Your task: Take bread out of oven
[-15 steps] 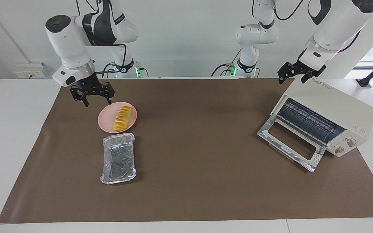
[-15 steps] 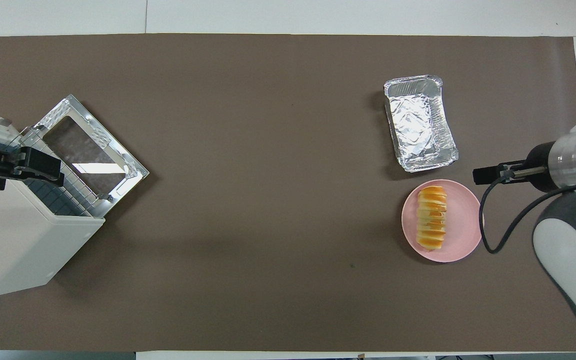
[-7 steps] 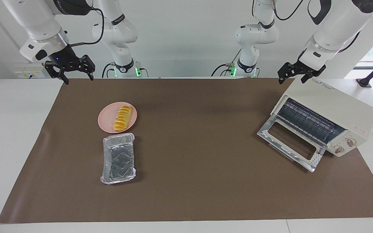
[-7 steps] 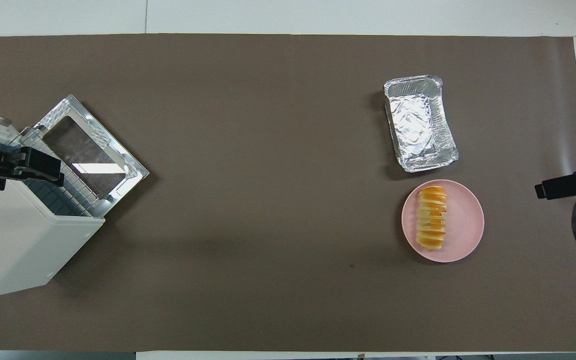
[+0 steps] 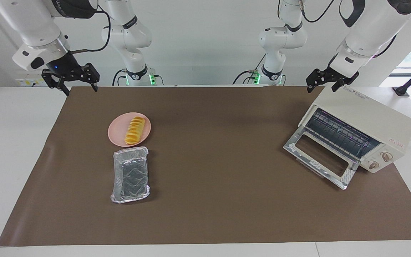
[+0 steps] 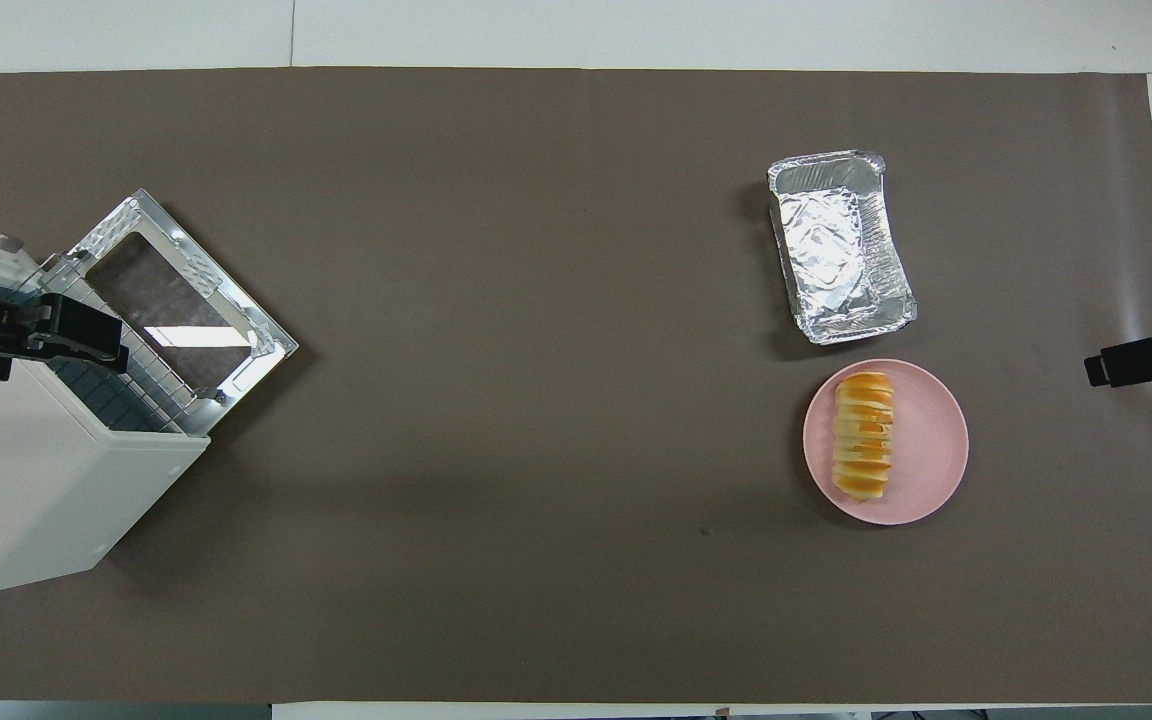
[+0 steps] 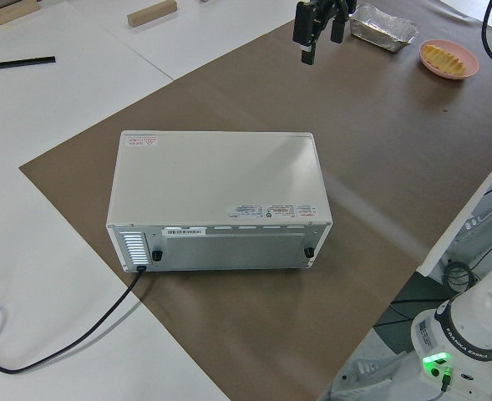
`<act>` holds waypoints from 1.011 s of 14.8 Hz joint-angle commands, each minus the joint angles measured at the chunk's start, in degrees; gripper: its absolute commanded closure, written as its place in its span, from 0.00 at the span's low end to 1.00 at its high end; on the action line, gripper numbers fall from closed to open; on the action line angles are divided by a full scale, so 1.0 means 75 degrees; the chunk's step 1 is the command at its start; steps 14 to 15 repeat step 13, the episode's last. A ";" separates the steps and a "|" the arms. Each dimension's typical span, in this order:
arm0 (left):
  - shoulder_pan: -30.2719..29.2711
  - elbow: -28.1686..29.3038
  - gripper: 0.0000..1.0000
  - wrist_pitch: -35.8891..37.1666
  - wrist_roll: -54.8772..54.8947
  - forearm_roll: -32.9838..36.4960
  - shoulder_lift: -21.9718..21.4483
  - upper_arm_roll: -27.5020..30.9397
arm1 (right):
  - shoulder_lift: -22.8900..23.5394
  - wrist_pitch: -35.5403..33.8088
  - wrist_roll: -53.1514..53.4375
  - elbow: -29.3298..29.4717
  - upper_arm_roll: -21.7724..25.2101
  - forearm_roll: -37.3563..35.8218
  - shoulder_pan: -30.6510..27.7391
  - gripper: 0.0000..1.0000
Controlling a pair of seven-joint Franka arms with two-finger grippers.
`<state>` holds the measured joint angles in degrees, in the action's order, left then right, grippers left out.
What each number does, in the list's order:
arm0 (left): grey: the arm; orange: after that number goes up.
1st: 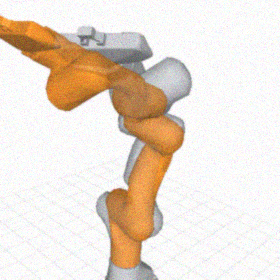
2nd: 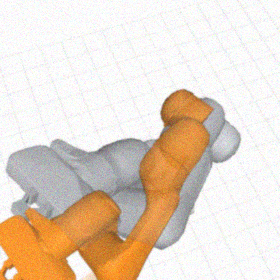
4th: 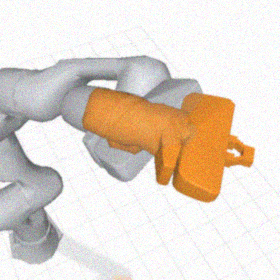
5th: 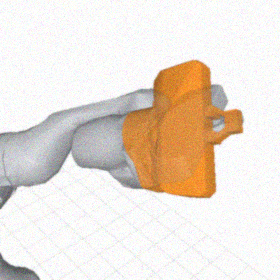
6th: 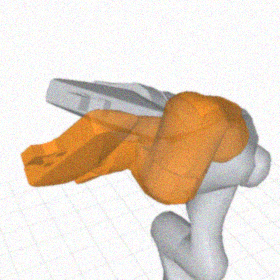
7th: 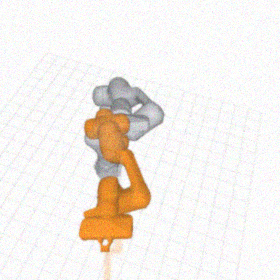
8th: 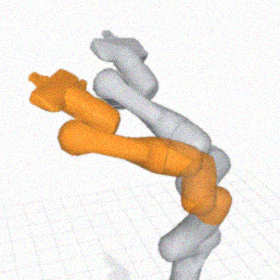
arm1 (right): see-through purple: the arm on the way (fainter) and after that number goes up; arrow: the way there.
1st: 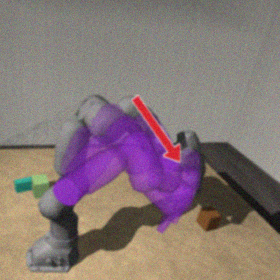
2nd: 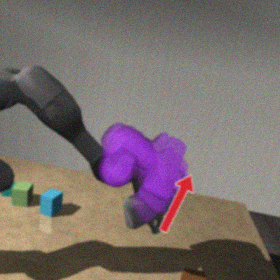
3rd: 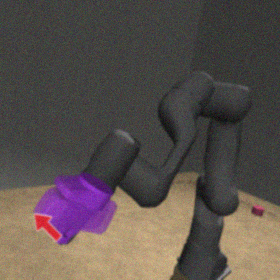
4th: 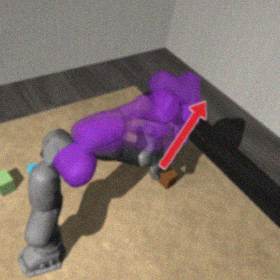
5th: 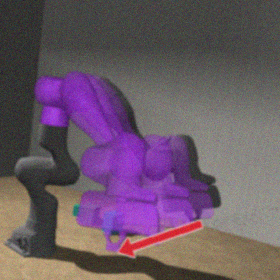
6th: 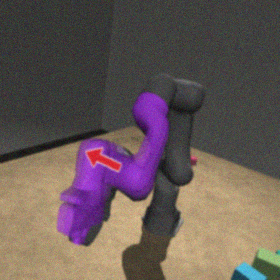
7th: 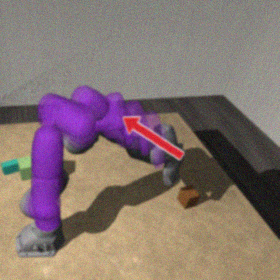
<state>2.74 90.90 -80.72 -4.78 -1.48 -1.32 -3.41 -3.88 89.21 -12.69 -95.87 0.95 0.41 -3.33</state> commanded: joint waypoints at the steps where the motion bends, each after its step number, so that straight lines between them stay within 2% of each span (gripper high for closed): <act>1: -0.0095 0.0291 0.00 -0.0171 0.0016 -0.0036 -0.0245 -0.0062 | 0.0166 0.0281 -0.0172 -0.0015 -0.0057 -0.0113 -0.0107 0.00; 15: -0.0095 0.0291 0.00 -0.0171 0.0016 -0.0036 -0.0245 -0.0062 | 0.0119 0.0105 -0.0160 -0.0038 -0.0057 -0.0031 -0.0154 0.00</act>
